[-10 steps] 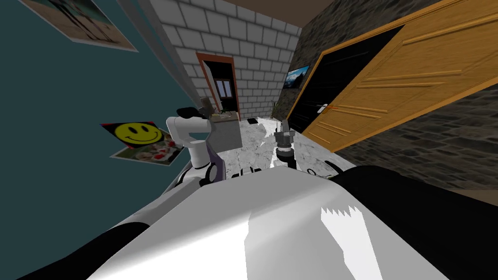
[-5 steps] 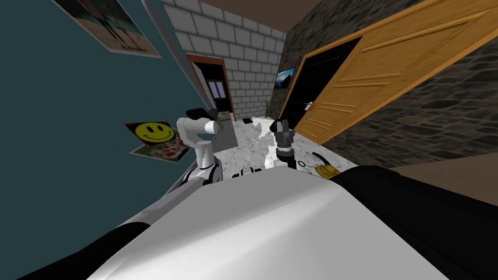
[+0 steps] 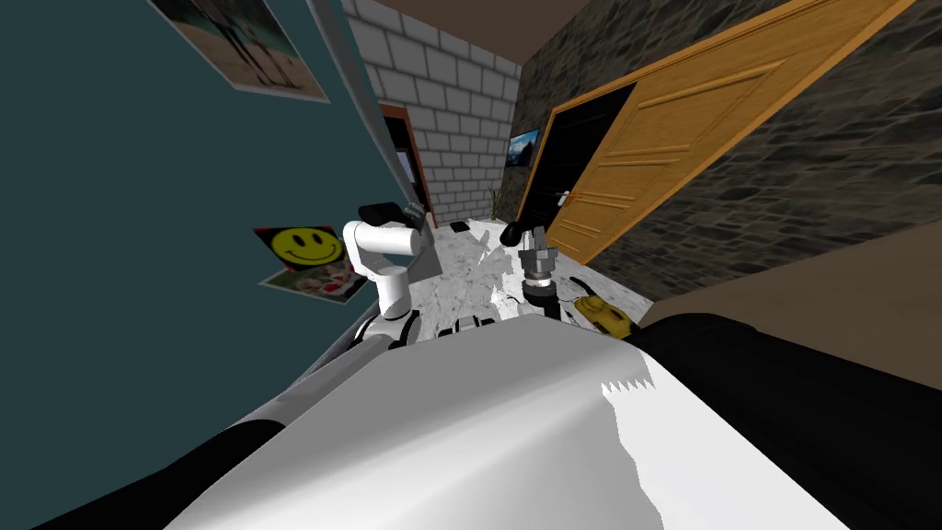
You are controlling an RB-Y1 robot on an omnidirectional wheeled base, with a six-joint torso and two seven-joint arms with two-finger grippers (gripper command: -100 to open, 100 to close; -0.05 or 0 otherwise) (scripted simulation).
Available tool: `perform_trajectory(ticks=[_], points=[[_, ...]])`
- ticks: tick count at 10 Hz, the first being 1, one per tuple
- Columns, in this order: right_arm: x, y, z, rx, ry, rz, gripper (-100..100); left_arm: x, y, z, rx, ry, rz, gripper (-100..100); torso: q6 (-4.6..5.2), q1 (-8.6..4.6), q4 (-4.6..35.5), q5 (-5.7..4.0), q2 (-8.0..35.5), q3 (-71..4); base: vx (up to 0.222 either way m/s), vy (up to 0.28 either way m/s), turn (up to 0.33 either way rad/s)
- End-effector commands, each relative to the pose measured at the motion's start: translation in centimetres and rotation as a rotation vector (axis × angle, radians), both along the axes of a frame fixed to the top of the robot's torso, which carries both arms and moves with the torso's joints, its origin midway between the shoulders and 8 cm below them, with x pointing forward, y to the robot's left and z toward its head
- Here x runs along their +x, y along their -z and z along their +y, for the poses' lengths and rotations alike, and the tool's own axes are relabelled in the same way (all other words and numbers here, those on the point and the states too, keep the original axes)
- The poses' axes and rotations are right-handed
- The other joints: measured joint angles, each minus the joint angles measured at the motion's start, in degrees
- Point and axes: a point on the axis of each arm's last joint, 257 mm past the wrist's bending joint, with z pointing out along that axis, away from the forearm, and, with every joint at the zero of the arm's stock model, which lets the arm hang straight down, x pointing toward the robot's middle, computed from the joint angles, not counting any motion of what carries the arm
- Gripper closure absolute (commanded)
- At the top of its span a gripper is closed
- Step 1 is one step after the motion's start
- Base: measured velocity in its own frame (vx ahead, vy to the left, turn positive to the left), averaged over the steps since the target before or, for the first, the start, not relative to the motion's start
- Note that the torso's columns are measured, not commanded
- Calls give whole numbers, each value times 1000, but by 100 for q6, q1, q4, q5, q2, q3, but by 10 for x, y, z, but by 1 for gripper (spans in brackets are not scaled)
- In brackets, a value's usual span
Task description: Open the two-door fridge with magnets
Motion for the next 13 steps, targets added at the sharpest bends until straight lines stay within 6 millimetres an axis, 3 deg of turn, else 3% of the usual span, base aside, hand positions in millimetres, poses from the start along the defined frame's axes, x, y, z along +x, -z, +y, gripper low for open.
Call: perform_trajectory(ticks=[1, 2, 3, 11, 12, 13], points=[[0, 0, 0, 0, 0, 0, 0, -16, -12, -32, 3, 72, -26, 100, 10, -13, 4, -3, 2, 2, -182, -78, -117], [0, 0, 0, 0, 0, 0, 0, -9, -2, -22, 3, 53, -1, 100, 11, -8, 10, -5, 6, 3, -81, -32, -60], [0, 0, 0, 0, 0, 0, 0, -22, -1, -50, 1, 119, -1, 100, -11, 13, 7, -2, -17, -16, -191, -54, -132], [0, 0, 0, 0, 0, 0, 0, -75, -15, -126, 3, 322, -33, 100, -1, 21, 10, 21, 40, 37, -200, -52, -105], [0, 0, 0, 0, 0, 0, 0, -73, -10, -121, 5, 304, -6, -100, 2, 32, 9, 28, 41, 44, -96, -39, -73], [0, 0, 0, 0, 0, 0, 0, -79, -17, -121, 4, 307, -10, -100, -32, 35, 36, 9, 17, 2, 66, -10, -4]])
